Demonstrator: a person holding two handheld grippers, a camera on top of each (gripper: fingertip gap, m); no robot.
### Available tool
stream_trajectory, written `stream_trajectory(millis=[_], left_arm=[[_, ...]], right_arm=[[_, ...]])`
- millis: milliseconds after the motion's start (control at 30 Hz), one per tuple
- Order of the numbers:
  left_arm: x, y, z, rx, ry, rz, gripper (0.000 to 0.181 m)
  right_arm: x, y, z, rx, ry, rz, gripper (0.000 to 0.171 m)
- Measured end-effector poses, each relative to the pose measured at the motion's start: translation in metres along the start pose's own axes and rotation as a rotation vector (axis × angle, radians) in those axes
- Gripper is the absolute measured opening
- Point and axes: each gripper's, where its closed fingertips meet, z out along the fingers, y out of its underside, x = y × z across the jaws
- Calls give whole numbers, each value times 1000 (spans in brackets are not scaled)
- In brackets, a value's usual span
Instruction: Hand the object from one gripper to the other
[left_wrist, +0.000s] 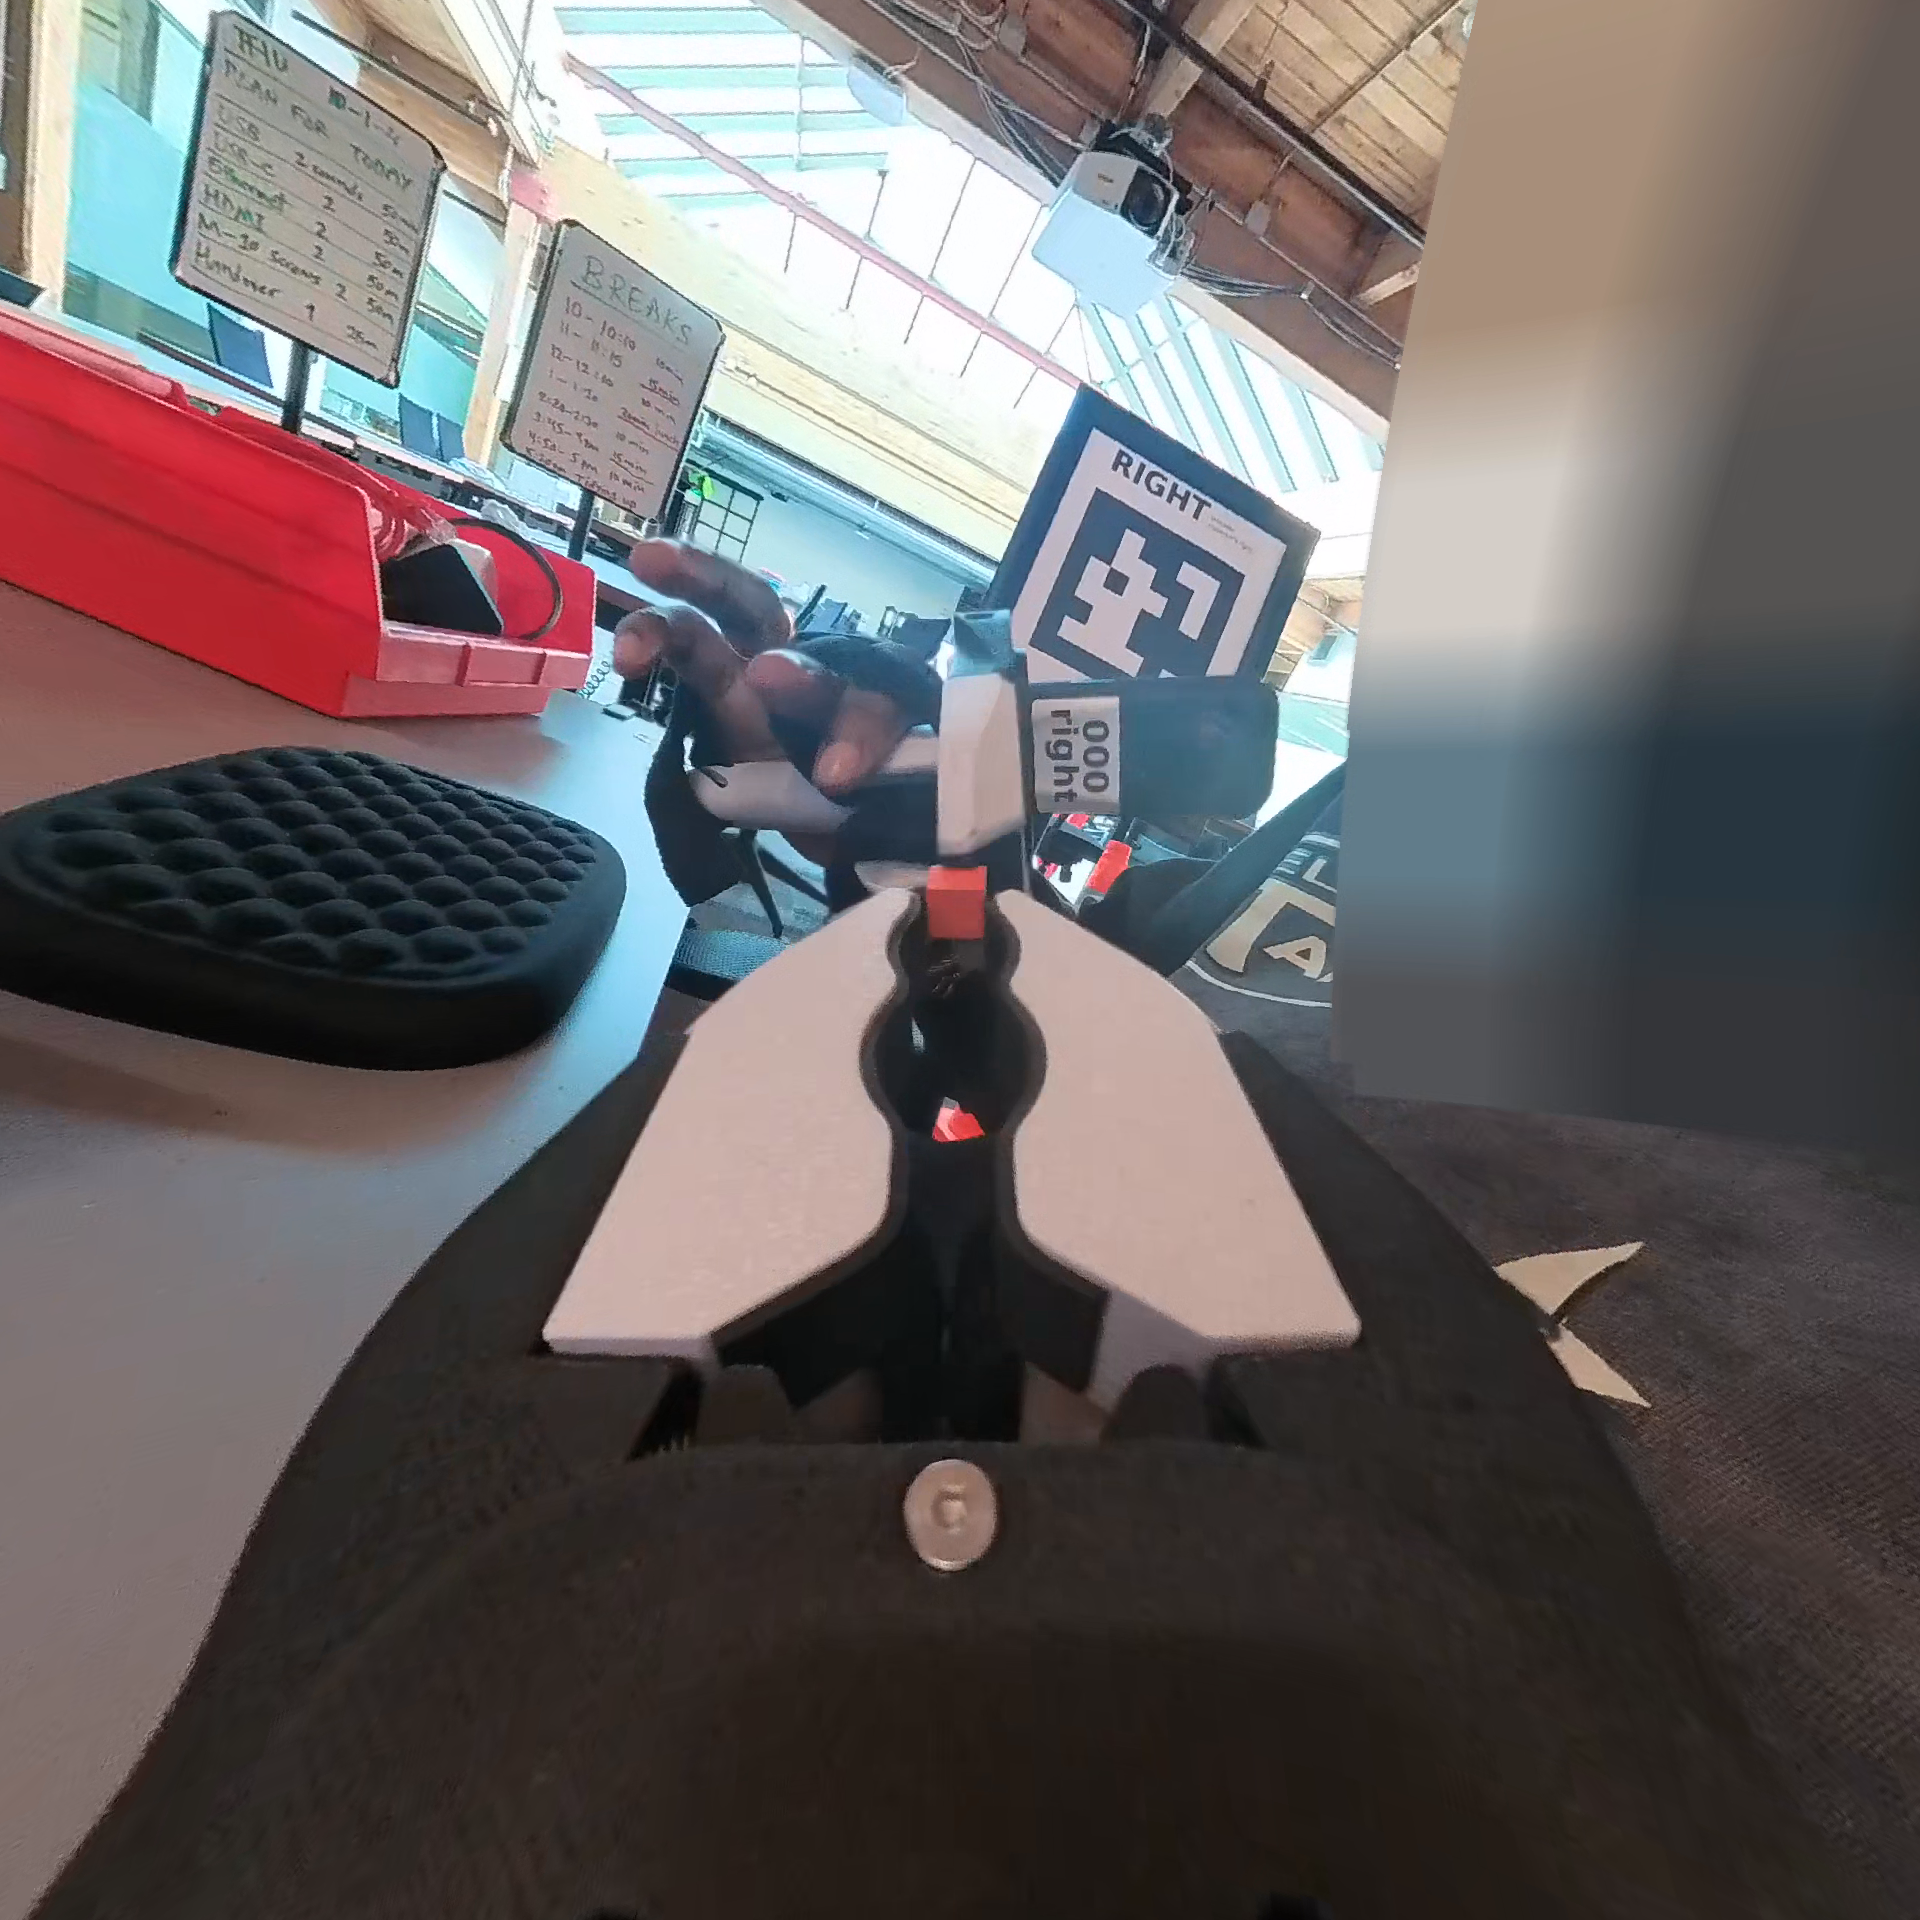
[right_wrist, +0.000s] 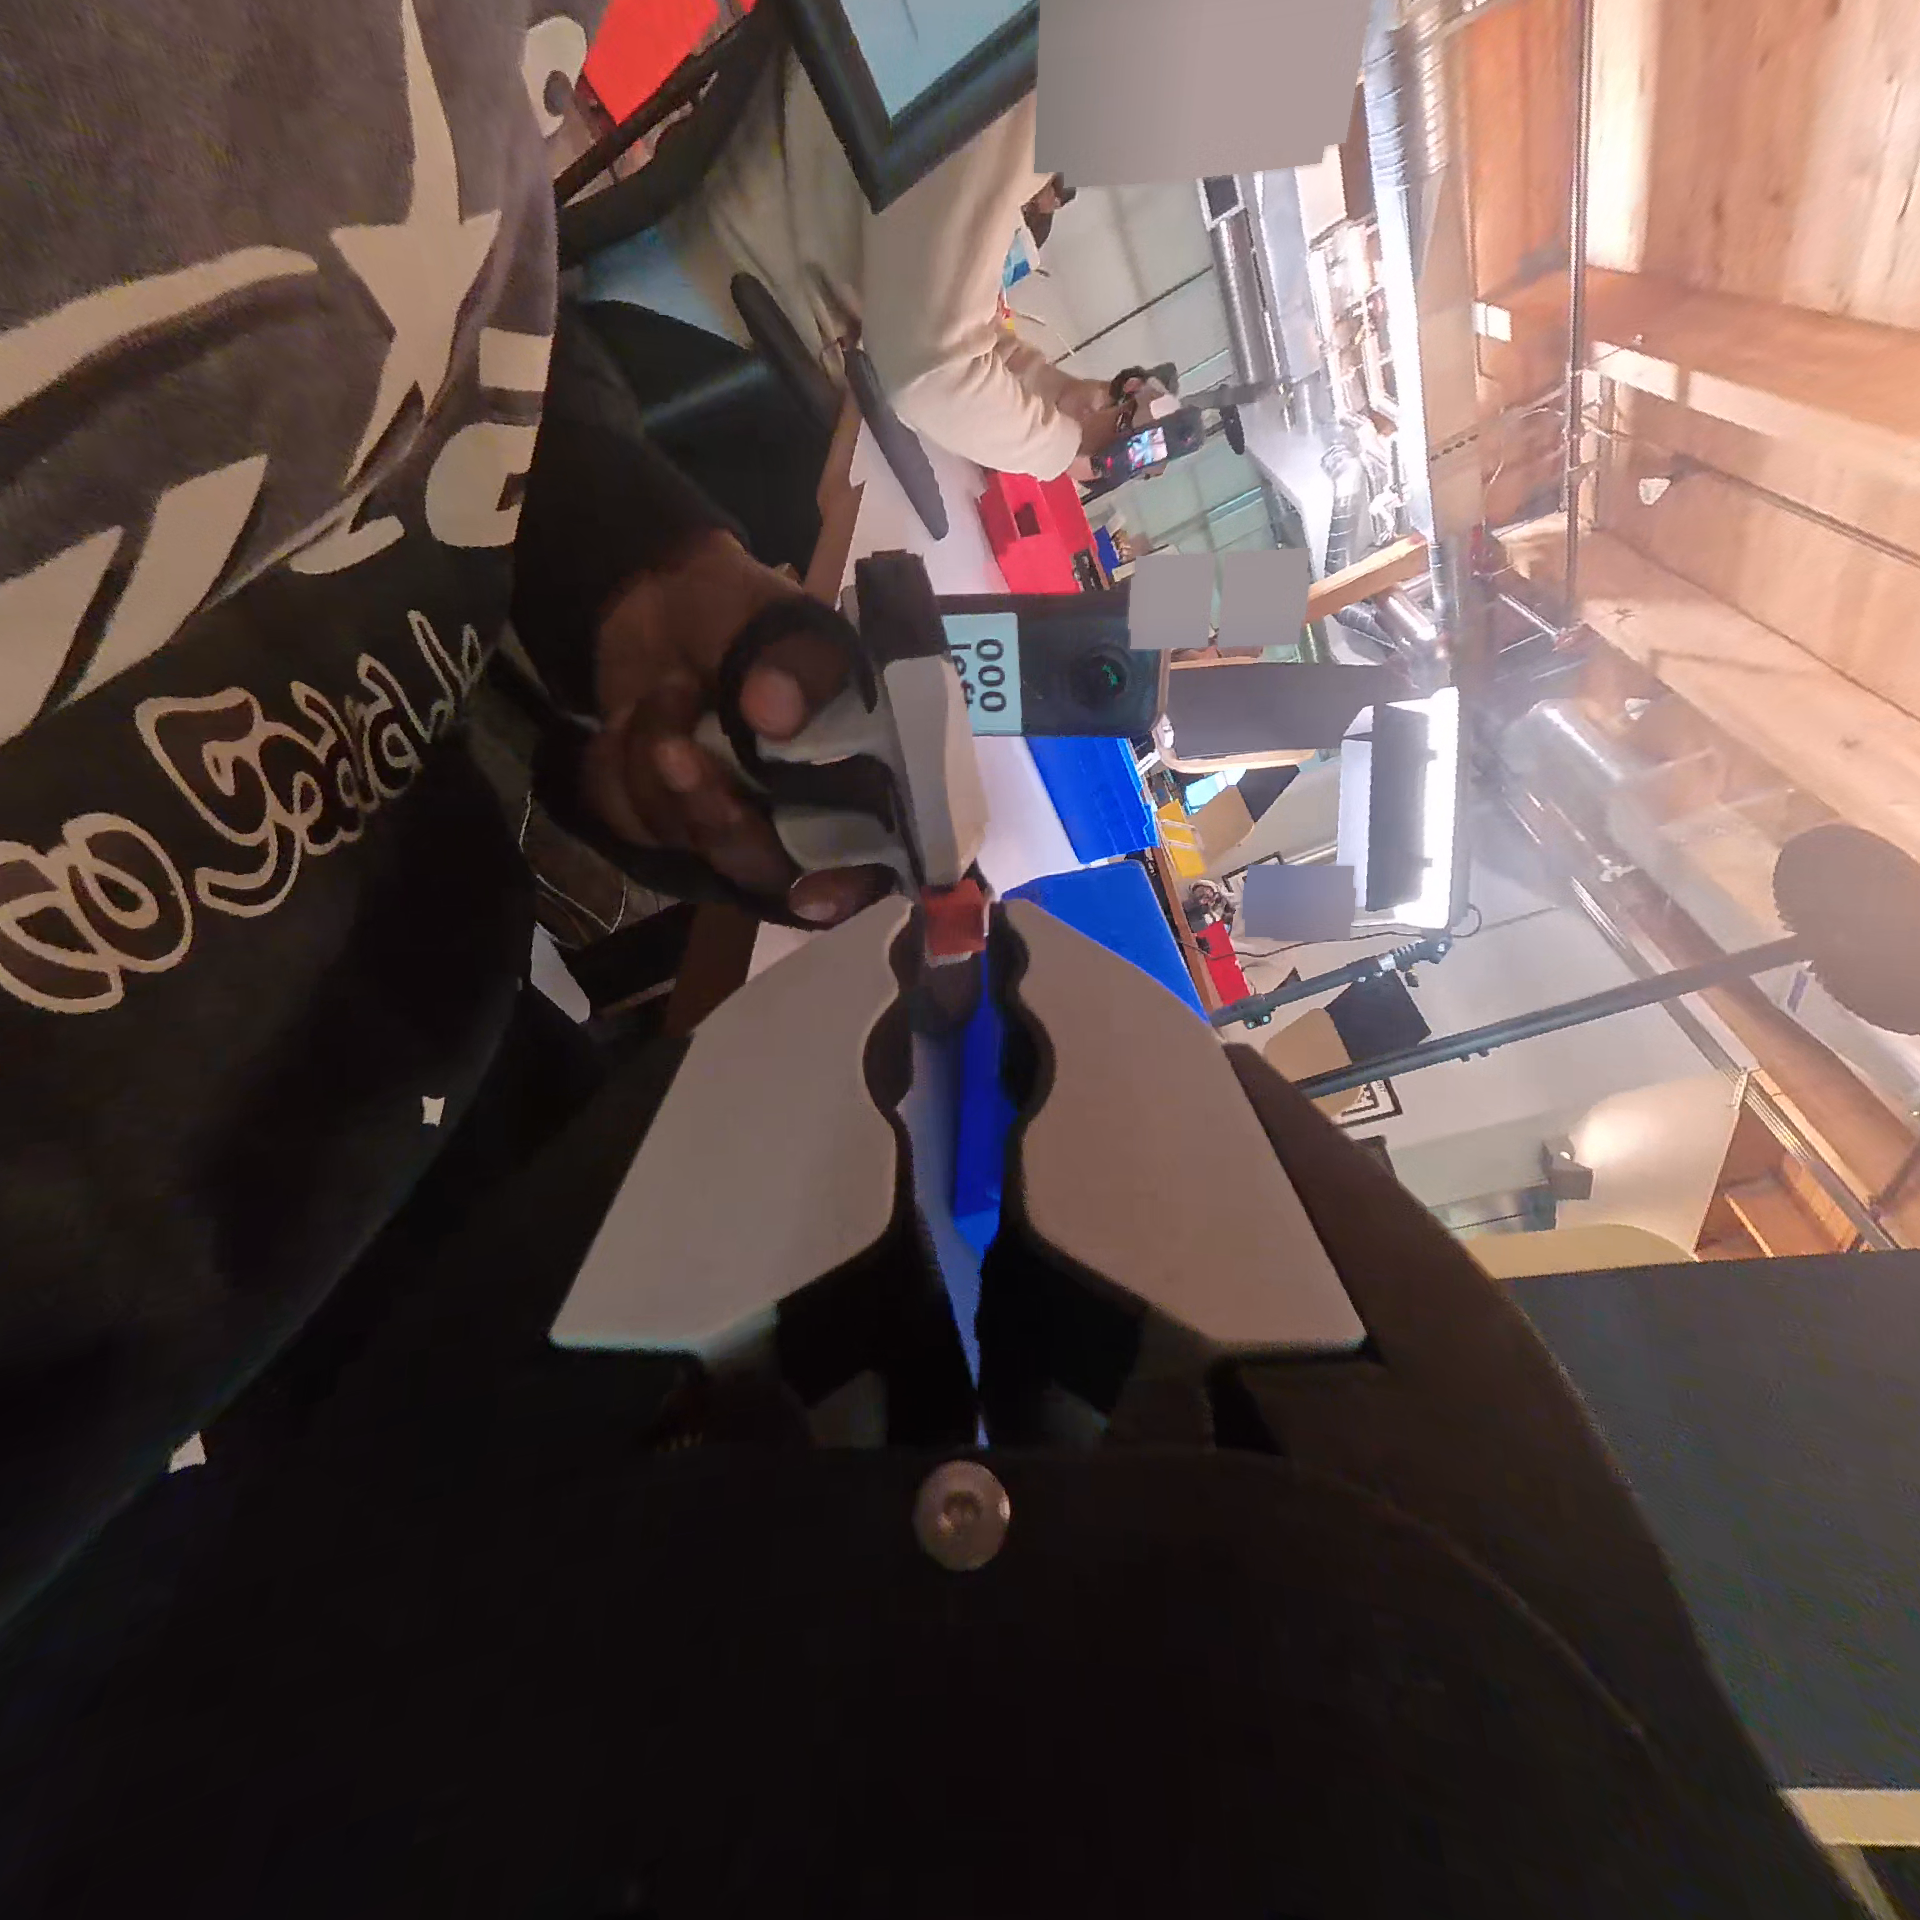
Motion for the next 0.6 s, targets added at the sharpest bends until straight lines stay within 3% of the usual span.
stream_trajectory(millis=[233, 500, 600], left_arm=[[-2, -3, 1, 22, -47, 126, 15], [-5, -17, -4, 65, -266, 666, 30], [-6, -17, -4, 37, -326, 848, 31]], right_arm=[[2, 4, 0, -14, -20, 129, 10], [33, 9, -9, 84, -23, 828, 10], [27, 11, -8, 78, -149, 1158, 11]])
